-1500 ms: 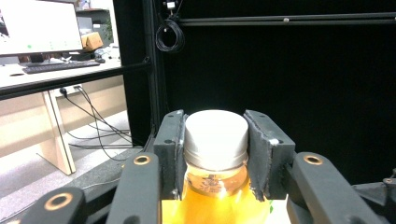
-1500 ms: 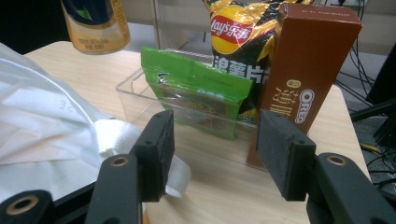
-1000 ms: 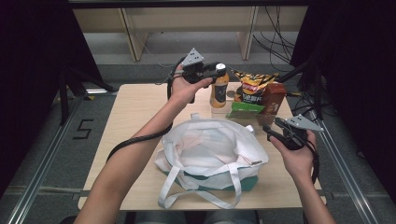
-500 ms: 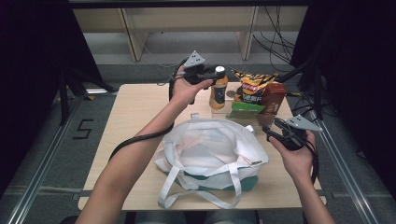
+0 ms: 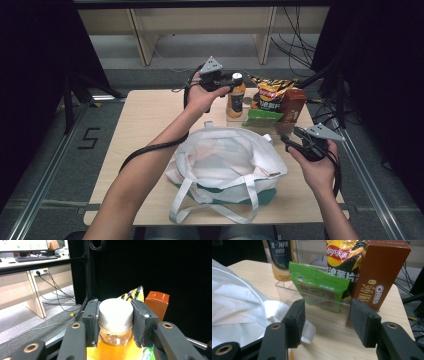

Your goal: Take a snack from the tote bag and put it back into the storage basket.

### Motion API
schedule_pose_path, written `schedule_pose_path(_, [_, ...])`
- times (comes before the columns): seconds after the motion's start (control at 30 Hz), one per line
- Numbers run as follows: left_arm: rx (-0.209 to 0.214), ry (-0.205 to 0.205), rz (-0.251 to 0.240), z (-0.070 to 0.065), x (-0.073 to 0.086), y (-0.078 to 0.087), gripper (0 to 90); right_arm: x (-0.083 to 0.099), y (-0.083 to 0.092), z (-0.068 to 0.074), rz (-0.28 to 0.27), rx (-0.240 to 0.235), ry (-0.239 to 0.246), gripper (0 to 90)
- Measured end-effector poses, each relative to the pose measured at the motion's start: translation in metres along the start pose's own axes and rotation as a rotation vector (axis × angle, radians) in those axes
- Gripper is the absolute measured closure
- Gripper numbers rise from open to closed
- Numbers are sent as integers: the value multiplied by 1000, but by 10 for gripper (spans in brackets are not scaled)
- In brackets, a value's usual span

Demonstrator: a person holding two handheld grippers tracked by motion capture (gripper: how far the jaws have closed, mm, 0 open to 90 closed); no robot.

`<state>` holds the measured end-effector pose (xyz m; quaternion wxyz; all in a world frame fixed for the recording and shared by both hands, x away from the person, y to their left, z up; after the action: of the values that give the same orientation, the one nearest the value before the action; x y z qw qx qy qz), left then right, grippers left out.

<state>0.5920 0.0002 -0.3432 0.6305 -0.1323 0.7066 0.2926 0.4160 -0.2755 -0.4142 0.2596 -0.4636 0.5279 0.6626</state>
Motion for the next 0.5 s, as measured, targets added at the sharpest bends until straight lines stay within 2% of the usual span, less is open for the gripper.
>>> schedule_pose_path(0.1, [0, 0, 5, -1, 2, -2, 593, 1, 0, 0, 11, -10, 7, 475])
schedule_pose_path(0.17, [-1, 2, 8, -1, 3, -2, 593, 1, 1, 1, 28, -17, -11, 474])
schedule_pose_path(0.5, [-5, 1, 28, 1, 8, -6, 593, 1, 1, 1, 31, -15, -14, 474])
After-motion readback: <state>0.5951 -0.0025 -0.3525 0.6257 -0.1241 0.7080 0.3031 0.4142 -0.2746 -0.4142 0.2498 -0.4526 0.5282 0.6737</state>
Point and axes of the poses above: each handheld gripper's, and its own axes: y roughly backward along the jaws, x roughly out of its underside, z roughly to its left, the point moved 2 cm from there along -y, roughly forward along the jaws, and after that the axes turned 5 degrees about z, right-handed, at the moved point
